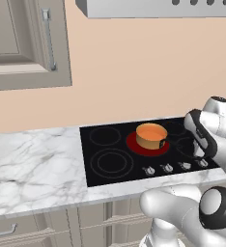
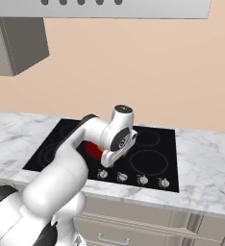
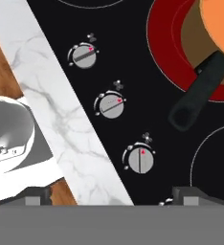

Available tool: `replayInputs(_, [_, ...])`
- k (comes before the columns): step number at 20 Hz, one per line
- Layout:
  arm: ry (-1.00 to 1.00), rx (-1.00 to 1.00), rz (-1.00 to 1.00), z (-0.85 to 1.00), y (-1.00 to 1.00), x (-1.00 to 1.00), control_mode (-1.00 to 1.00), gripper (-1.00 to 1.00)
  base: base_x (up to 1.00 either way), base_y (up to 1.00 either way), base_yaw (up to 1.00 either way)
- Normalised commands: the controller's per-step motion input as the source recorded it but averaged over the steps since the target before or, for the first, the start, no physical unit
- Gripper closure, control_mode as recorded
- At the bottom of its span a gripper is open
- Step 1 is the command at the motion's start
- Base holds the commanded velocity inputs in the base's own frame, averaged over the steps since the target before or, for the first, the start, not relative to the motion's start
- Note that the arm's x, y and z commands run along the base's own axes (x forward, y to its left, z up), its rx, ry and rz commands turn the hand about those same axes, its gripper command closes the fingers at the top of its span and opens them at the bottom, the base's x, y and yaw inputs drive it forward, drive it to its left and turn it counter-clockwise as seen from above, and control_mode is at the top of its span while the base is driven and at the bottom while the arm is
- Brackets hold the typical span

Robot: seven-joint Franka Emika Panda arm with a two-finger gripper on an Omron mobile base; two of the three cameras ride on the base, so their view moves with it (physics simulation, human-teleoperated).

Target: Wait until the marinara sauce is simmered to a deep red color and then turn off the stove.

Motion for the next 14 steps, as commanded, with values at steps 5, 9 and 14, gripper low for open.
replayInputs(5, [0.07, -0.03, 0.00, -0.15, -0.07, 0.21, -1.00, -1.00, 0.00, 0.00, 0.00])
replayInputs(9, [0.03, 0.00, 0.00, -0.14, -0.18, 0.17, -1.00, -1.00, 0.00, 0.00, 0.00])
replayInputs(14, [0.04, -0.01, 0.00, -0.13, -0.05, 0.23, -1.00, -1.00, 0.00, 0.00, 0.00])
